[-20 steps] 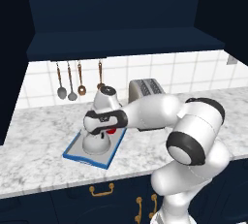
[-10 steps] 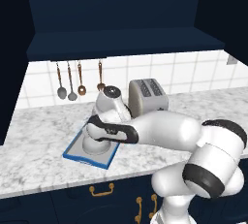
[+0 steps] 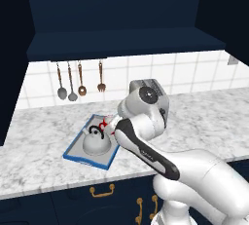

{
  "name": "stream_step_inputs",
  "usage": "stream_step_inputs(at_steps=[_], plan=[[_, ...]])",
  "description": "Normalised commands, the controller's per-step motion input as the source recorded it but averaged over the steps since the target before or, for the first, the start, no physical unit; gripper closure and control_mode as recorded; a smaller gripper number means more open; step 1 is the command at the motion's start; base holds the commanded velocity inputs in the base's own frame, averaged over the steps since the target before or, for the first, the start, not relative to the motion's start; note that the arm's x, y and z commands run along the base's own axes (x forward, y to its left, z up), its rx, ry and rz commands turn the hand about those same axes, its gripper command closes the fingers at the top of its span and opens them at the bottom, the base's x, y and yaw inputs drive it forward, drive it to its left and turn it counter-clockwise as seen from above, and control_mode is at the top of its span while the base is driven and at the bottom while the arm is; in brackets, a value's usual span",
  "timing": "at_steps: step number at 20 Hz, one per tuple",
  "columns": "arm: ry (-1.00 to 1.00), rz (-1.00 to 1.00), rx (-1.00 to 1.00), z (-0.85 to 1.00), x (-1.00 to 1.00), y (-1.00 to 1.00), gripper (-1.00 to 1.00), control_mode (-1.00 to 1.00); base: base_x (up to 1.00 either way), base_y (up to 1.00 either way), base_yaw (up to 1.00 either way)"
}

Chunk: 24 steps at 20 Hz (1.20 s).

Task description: Pick the kettle from the counter and place it on the tray. Then pick the mug from the cabinet and place it on the tray. Then close the cabinet doors.

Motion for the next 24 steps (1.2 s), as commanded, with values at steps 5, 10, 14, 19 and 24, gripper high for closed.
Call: stream_step_inputs(at_steps=[5, 10, 14, 19, 24], plan=[[0.00, 0.00, 0.12, 0.09, -0.08, -1.00, -1.00, -1.00, 0.00, 0.00, 0.00], [-0.06, -0.02, 0.03, -0.27, -0.28, -0.91, -1.00, -1.00, 0.00, 0.00, 0.00], [-0.10, 0.00, 0.04, -0.07, -0.29, -0.98, -1.00, -1.00, 0.00, 0.00, 0.00], [-0.11, 0.00, 0.13, 0.00, -0.26, -1.00, -1.00, -1.00, 0.00, 0.00, 0.00], [-0.13, 0.00, 0.19, -0.06, -0.33, -1.00, -1.00, -1.00, 0.00, 0.00, 0.00]])
